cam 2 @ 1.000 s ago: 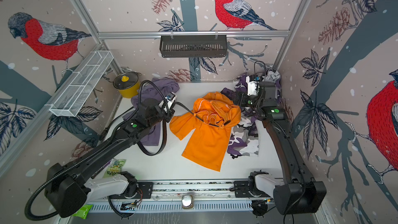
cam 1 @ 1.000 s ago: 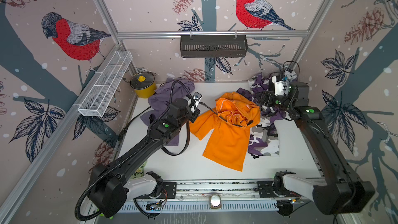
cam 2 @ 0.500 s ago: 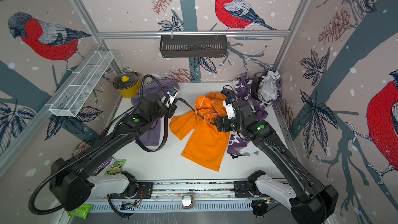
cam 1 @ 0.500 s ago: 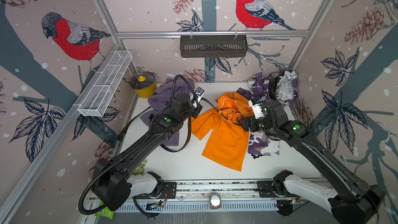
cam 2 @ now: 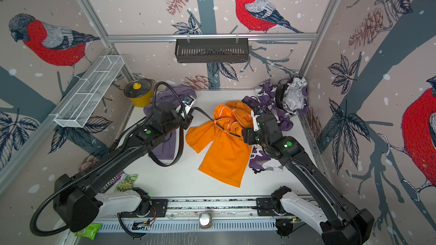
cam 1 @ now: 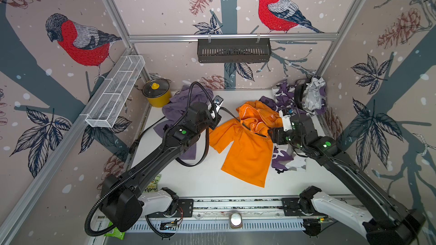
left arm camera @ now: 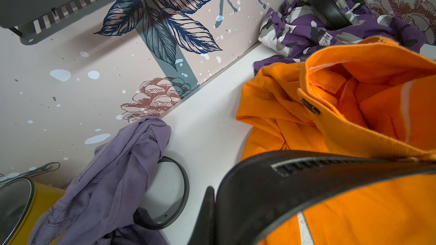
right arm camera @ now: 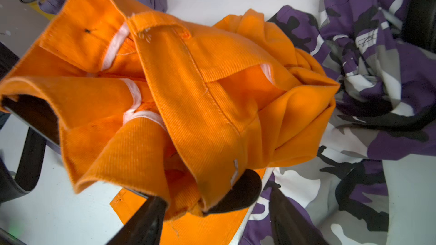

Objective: Remove the belt from the trousers

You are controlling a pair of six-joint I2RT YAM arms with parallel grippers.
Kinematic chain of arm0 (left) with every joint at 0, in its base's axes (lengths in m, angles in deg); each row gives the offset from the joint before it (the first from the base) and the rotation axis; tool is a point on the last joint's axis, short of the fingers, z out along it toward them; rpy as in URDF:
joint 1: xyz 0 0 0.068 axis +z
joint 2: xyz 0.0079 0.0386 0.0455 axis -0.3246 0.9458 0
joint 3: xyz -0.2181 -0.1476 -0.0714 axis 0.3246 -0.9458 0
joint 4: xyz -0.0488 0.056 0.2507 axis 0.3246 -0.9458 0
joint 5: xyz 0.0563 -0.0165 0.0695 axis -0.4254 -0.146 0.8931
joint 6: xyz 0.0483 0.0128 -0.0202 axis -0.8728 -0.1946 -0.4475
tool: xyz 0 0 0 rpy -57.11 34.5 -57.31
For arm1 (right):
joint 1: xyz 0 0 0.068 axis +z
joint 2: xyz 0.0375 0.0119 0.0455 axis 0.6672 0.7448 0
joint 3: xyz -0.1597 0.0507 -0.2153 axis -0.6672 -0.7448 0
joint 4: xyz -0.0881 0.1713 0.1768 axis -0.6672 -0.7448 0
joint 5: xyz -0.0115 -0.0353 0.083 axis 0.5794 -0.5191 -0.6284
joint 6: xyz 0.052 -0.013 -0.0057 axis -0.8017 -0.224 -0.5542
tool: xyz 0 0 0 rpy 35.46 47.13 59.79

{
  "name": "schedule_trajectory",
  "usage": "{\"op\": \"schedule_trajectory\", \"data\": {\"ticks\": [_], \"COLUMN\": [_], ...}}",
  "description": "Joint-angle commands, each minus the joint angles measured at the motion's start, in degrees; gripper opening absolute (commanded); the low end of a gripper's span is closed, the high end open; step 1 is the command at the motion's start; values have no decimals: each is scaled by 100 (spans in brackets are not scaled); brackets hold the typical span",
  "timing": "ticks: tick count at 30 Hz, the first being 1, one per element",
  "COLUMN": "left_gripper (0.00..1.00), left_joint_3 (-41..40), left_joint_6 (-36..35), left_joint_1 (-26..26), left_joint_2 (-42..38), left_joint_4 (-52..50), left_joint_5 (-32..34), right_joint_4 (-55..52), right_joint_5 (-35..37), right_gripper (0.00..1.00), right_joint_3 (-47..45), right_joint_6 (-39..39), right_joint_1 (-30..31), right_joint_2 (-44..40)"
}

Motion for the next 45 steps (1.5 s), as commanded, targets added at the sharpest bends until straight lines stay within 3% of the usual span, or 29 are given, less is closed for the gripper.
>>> {"op": "schedule_trajectory", "data": {"ticks": [1, 14, 23, 24, 29, 34, 35, 38, 45], "left_gripper": [0, 0, 0, 0, 0, 0, 0, 0, 0], "left_joint_3": [-10, 25, 15, 9, -43, -131, -172, -207, -517], "left_joint_6": [-77, -56, -5, 4, 11, 132, 130, 199, 704], "left_joint_1": [2, -1, -3, -5, -4, -5, 2, 170, 921], "left_joint_2": [26, -2, -61, -70, -82, -225, -274, -389, -937], "left_joint_4": [236, 271, 254, 262, 195, 158, 201, 231, 516], "left_joint_5": [122, 135, 92, 91, 189, 749, 876, 1007, 499], "right_joint_4": [197, 226, 428, 474, 485, 18, -96, -336, -402], "right_joint_5": [-186, -339, 268, 312, 605, 1010, 1109, 1360, 1636], "right_gripper": [69, 63, 62, 60, 27, 12, 2, 0, 0], "right_joint_3": [73, -158, -57, -32, 446, 926, 991, 1070, 1222], "right_joint_6": [-18, 114, 310, 333, 414, 707, 779, 954, 1346], "right_joint_1": [-21, -39, 82, 79, 83, 73, 42, -145, -1173], "right_joint_2": [-122, 141, 712, 810, 1225, 1249, 1226, 1199, 1125]}}
